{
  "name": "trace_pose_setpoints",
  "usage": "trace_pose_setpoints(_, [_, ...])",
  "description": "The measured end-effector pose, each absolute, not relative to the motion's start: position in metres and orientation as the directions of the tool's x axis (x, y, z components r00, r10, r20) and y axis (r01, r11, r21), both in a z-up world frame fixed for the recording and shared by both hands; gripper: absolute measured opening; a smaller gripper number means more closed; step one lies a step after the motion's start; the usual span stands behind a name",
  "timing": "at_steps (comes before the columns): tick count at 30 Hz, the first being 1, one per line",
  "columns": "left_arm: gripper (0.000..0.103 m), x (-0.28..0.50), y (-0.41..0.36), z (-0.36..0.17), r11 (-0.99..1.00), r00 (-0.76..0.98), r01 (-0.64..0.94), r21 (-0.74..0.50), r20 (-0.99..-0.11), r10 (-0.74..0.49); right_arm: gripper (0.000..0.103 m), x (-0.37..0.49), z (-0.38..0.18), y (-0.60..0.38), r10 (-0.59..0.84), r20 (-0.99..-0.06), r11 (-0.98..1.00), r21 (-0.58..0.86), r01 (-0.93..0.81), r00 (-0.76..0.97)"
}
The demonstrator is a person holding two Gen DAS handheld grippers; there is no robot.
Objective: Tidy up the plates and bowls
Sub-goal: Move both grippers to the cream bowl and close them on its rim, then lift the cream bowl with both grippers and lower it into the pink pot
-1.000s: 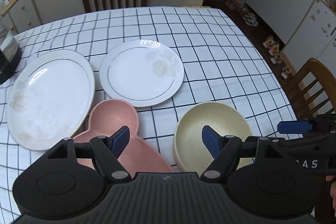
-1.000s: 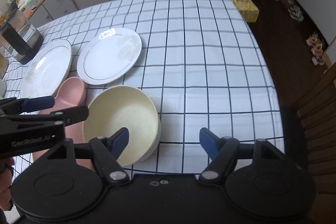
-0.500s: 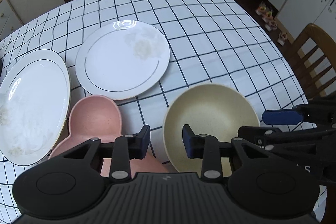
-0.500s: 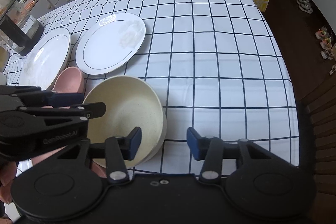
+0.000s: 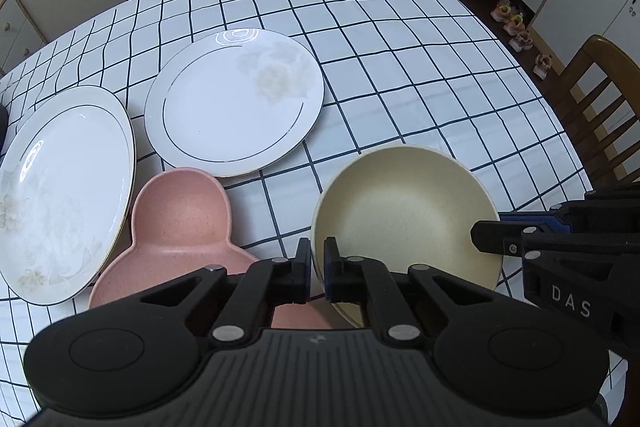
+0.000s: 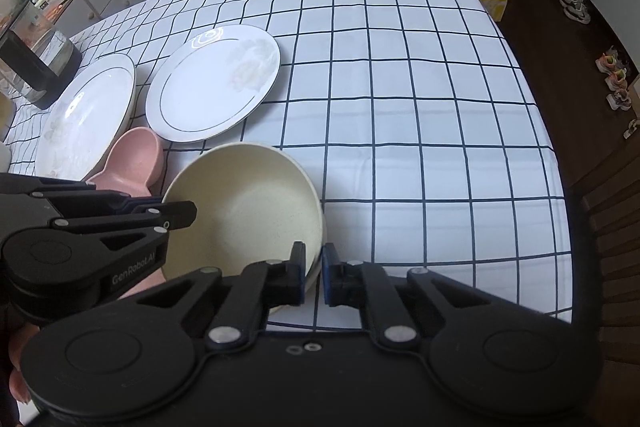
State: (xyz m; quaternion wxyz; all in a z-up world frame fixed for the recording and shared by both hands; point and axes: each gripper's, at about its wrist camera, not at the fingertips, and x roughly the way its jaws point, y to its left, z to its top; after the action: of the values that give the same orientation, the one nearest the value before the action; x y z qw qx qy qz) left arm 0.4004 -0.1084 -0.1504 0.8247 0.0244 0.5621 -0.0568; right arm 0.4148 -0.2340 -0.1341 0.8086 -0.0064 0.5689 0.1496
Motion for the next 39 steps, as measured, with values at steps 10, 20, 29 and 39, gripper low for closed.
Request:
trace_pose_setpoints(10, [0.005, 0.385, -0.114, -0.128, 0.989, 0.399, 0.146, -0.01, -0.914, -0.068, 0.007, 0.401, -0.119, -0.237, 0.23, -0.912, 0.961, 0.159, -0.226, 0.34])
trace_pose_setpoints(20, [0.005, 0.35, -0.125, -0.083, 0.981, 0.433, 0.191, -0.012, -0.896, -0.096, 0.007, 0.369, -0.08, -0.245, 0.218, -0.9, 0.965, 0.142, -0.219, 0.377])
trace_pose_setpoints(29, [0.005, 0.305, -0.137, -0.05, 0.965, 0.458, 0.261, -0.015, -0.878, -0.137, 0.007, 0.323, -0.044, -0.259, 0.21, -0.882, 0.972, 0.143, -0.186, 0.421])
trace_pose_setpoints(39, [0.005, 0.25, -0.148, -0.03, 0.942, 0.458, 0.334, -0.023, -0.87, -0.184, 0.008, 0.262, -0.022, -0.27, 0.186, -0.875, 0.98, 0.134, -0.145, 0.446])
